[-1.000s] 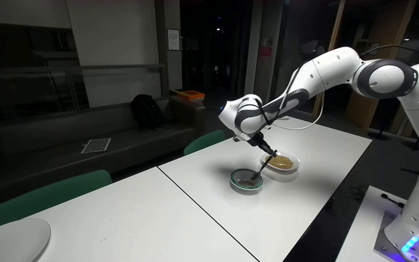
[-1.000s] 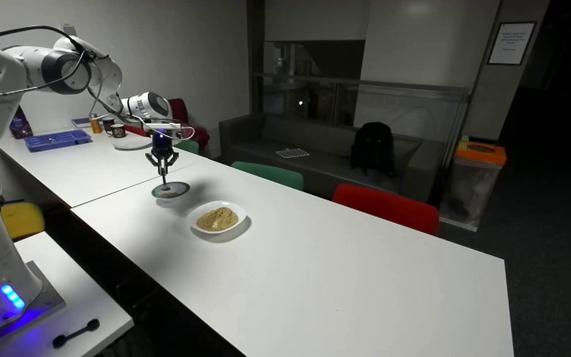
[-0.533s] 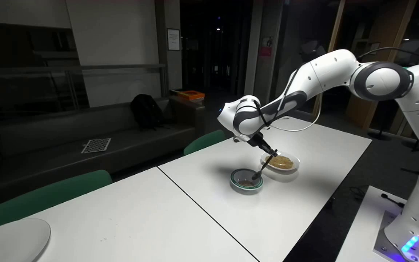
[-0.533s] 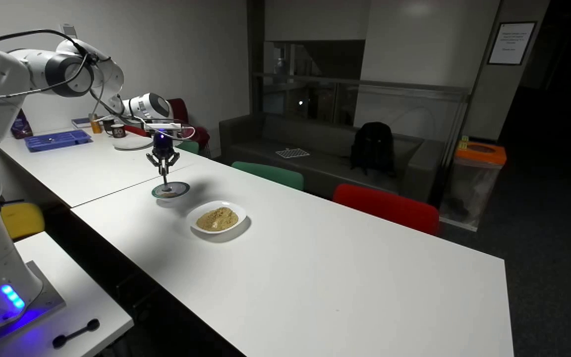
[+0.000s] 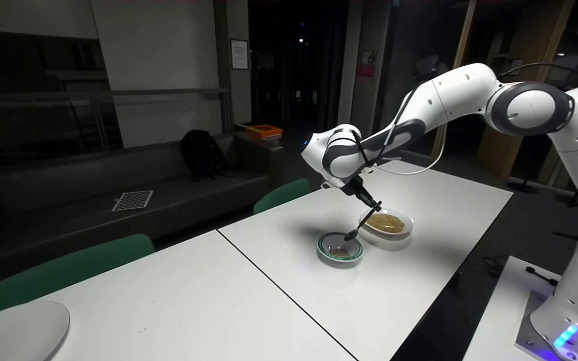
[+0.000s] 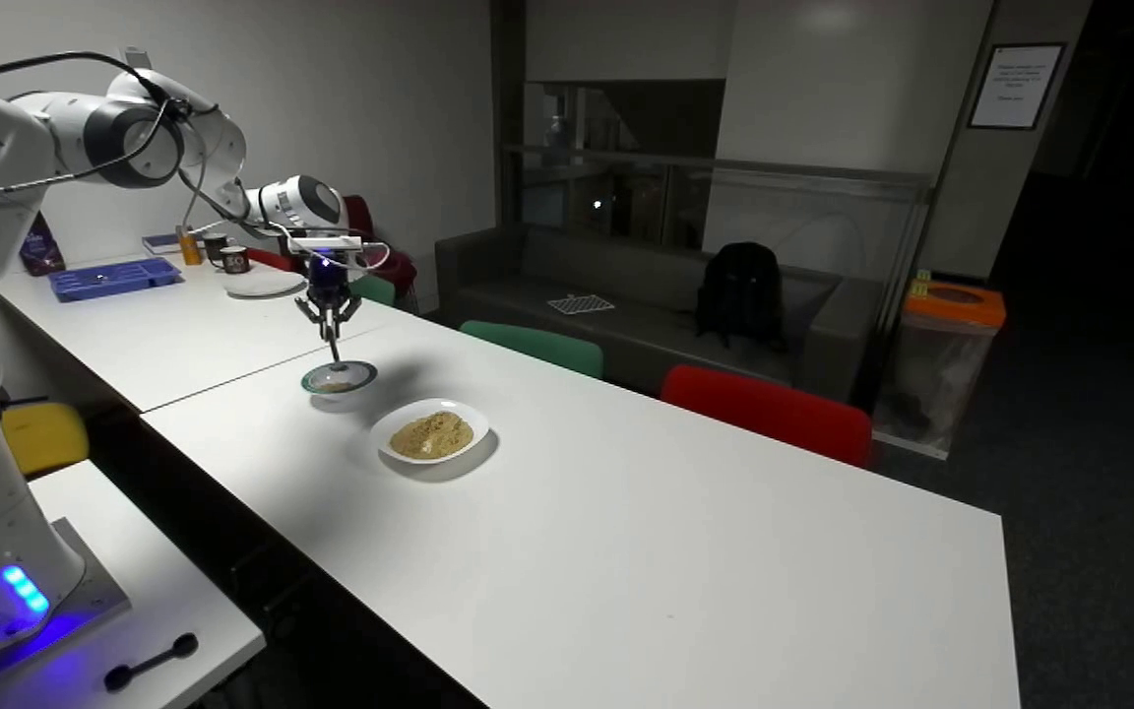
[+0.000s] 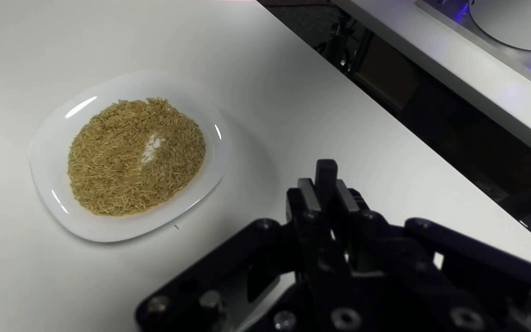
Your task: Spoon some contents from the white bowl into the green bowl twice
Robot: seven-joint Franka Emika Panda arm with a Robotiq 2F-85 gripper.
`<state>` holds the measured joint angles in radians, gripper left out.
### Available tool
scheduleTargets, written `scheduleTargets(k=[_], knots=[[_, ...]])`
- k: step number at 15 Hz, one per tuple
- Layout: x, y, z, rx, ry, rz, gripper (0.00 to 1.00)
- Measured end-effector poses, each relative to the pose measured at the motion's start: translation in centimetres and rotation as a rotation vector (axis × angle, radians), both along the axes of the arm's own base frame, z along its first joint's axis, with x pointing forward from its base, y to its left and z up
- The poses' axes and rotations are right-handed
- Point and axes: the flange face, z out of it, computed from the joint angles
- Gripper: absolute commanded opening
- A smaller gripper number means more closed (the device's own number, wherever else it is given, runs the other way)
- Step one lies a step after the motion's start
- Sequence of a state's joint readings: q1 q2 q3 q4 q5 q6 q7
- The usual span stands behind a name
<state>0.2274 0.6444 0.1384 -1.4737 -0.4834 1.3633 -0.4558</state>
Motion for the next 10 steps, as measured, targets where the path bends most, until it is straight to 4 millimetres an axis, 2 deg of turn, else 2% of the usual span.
scheduleTargets(k=[5,10], knots=[[1.0,-1.5,2.9,0.072,-0.089,-0.046,0.03],[1.0,-3.2,5.1,0.161,-0.167,-0.091,0.03]])
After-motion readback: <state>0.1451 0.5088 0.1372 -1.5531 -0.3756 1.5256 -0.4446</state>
